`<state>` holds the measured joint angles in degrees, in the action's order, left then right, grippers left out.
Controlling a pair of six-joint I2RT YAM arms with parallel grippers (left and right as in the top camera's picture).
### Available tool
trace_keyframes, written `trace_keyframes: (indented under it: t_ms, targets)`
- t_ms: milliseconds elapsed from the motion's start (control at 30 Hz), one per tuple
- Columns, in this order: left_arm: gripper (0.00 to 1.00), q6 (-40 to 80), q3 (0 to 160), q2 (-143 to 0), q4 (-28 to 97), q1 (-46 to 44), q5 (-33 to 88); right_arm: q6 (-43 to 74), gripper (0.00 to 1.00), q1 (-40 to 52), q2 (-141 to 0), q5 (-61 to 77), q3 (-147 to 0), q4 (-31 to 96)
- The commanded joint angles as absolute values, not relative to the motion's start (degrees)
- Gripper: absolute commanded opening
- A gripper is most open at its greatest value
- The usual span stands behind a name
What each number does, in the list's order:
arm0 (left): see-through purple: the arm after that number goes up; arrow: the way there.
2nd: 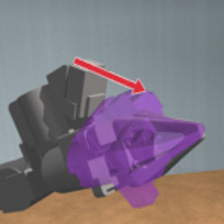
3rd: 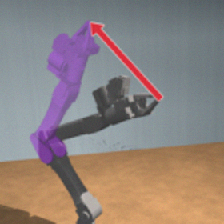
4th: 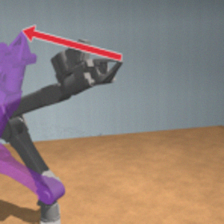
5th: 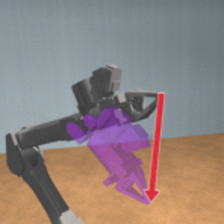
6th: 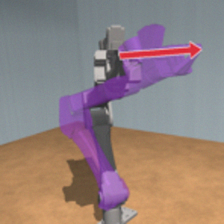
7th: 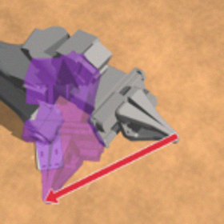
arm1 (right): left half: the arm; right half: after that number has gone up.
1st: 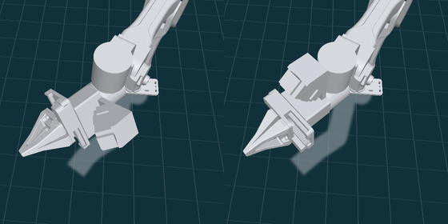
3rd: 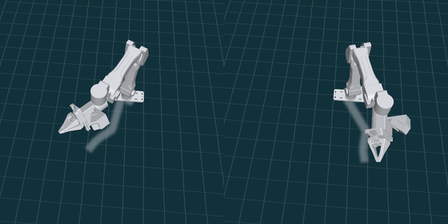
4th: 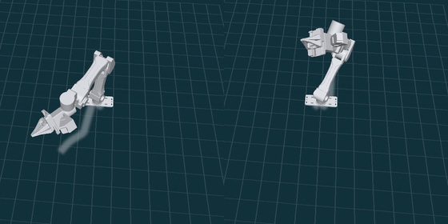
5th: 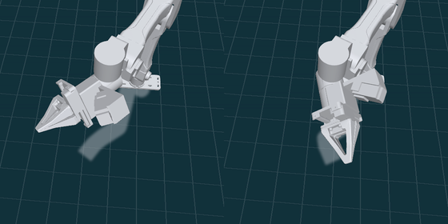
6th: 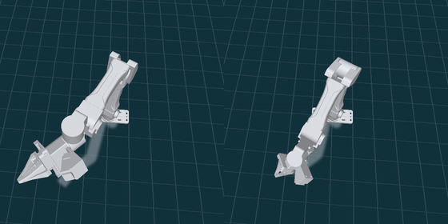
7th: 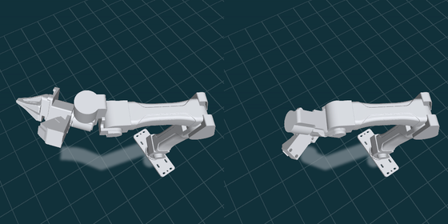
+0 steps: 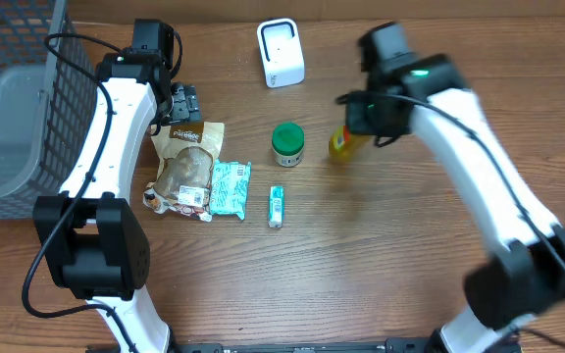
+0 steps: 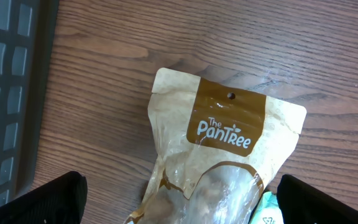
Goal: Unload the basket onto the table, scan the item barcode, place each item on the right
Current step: 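Grasp the yellow bottle by its neck with the right gripper, then lift and tilt the yellow bottle, swinging it left over the table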
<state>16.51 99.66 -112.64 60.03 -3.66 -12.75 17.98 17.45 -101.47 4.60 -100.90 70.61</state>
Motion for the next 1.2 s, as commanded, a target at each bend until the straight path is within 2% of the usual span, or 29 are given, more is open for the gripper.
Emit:
trace_keyframes:
  t_ms: [0, 100, 167, 367, 1167]
  targets:
    - [1.00, 16.49, 100.33, -112.40, 59.94, -3.88, -13.91, 17.45, 0.23, 13.37, -95.35, 22.26, -102.50, 70.87]
    - [1.00, 16.49, 100.33, -112.40, 59.94, -3.88, -13.91, 15.81, 0.22, 10.33, -94.39, 33.76, -102.50, 71.35]
    - [1.00, 16.49, 100.33, -112.40, 59.94, -3.88, -13.91, 10.44, 0.20, 8.73, -94.43, 43.94, -102.32, 71.61]
    - [1.00, 16.49, 100.33, -112.40, 59.94, -3.88, -13.91, 7.99, 0.20, 8.56, -94.45, 56.82, -102.21, 74.08]
    - [1.00, 16.49, 100.33, -112.40, 59.94, -3.88, -13.91, 3.70, 0.14, 8.67, -94.45, 57.95, -101.97, 83.42]
